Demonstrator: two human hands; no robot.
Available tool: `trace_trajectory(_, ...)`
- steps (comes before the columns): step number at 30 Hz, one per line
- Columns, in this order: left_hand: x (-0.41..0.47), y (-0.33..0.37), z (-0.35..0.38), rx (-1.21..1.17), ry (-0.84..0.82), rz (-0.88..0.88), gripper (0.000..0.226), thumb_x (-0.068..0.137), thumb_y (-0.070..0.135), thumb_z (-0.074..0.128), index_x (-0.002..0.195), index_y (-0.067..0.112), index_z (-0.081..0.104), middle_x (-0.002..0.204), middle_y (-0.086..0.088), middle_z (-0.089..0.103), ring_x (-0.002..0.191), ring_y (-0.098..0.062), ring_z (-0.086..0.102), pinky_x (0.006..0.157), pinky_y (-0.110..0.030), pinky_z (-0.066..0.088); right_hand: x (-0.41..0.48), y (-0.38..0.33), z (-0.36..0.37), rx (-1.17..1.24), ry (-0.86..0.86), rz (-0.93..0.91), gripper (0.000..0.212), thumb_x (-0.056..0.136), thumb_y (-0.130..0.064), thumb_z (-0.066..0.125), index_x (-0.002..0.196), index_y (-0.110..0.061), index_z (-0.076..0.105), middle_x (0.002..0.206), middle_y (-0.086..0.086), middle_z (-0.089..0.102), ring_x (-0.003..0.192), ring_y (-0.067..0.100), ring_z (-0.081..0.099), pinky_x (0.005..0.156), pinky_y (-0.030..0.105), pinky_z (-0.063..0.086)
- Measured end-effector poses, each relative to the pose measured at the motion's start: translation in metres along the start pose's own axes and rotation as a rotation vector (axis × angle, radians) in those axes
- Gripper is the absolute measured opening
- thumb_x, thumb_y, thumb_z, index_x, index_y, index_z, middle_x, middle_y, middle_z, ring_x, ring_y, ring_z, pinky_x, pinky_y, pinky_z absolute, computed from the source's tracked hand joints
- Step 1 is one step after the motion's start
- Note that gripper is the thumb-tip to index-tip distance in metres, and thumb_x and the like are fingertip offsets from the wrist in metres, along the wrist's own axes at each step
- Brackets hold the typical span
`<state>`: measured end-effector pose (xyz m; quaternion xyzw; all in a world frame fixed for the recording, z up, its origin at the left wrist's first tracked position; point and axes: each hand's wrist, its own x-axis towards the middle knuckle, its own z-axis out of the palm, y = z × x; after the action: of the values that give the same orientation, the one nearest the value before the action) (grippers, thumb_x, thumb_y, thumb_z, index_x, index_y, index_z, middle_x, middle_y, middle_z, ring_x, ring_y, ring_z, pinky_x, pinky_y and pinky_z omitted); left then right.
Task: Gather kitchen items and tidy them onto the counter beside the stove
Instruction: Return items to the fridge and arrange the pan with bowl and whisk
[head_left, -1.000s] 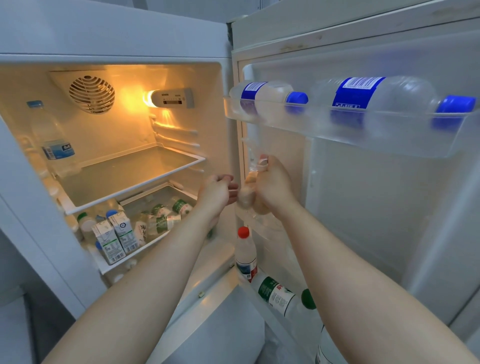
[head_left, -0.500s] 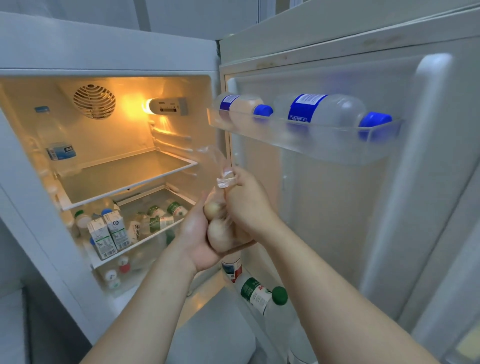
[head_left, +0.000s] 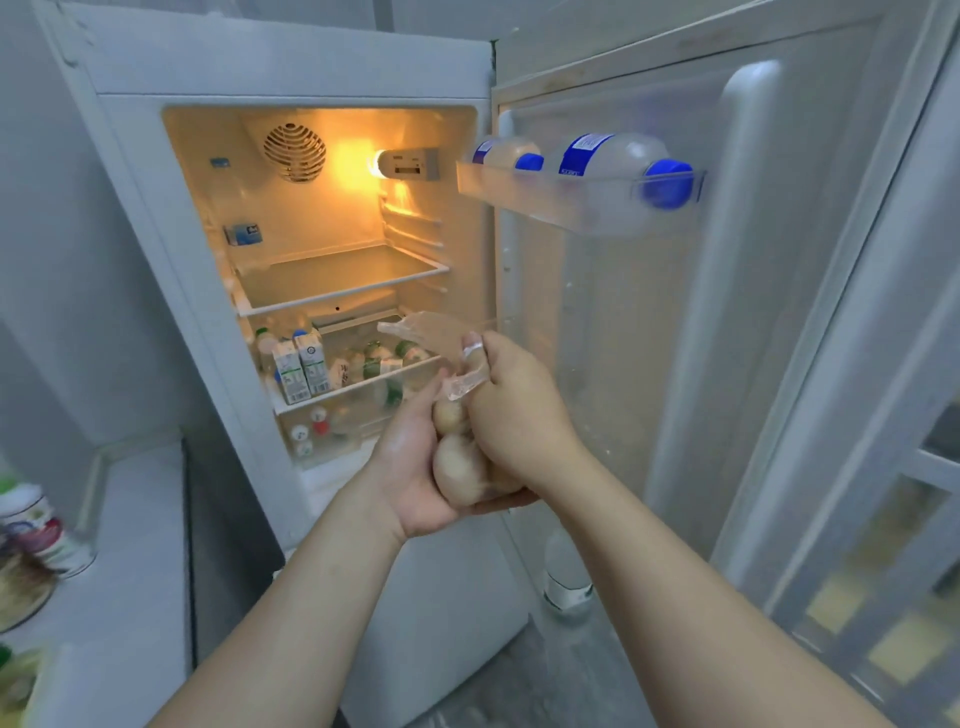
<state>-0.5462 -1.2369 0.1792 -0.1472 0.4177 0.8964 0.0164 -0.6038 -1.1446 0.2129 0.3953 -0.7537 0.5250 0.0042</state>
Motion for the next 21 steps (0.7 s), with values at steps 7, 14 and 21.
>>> trace_trajectory(7, -0.037, -0.051, 0.045, 0.094, 0.058, -0.01, 0.059, 0.084, 0.072, 0.05, 0.106, 0.021, 0.072, 0.105, -0.011, 0.073, 0.095, -0.031, 0.07, 0.094, -0.05, 0.049, -0.068, -0.002, -0.035, 0.042, -0.001, 0.02, 0.017, 0.097, -0.019, 0.043, 0.093, -0.025, 0.058, 0.092, -0.001, 0.068, 0.088, 0.021, 0.061, 0.071, 0.032, 0.044)
trace_trajectory(14, -0.052, -0.096, 0.095, 0.152, 0.02, -0.048, 0.055, 0.09, 0.067, 0.045, 0.092, 0.022, 0.076, 0.092, -0.009, 0.074, 0.084, -0.029, 0.071, 0.079, -0.042, 0.055, -0.121, 0.003, -0.086, 0.069, 0.076, 0.056, 0.024, 0.094, -0.014, 0.046, 0.08, -0.034, 0.051, 0.083, -0.011, 0.063, 0.075, 0.004, 0.057, 0.056, 0.011, 0.038)
trace_trajectory(21, -0.032, -0.128, 0.138, 0.624, 0.122, 0.531, 0.024, 0.103, 0.029, 0.05, 0.097, 0.021, 0.072, 0.095, 0.005, 0.075, 0.089, -0.012, 0.07, 0.079, -0.032, 0.048, -0.162, 0.017, -0.147, 0.099, 0.235, 0.089, 0.014, 0.092, -0.021, 0.046, 0.096, -0.023, 0.059, 0.086, -0.006, 0.067, 0.08, 0.012, 0.062, 0.064, 0.023, 0.045)
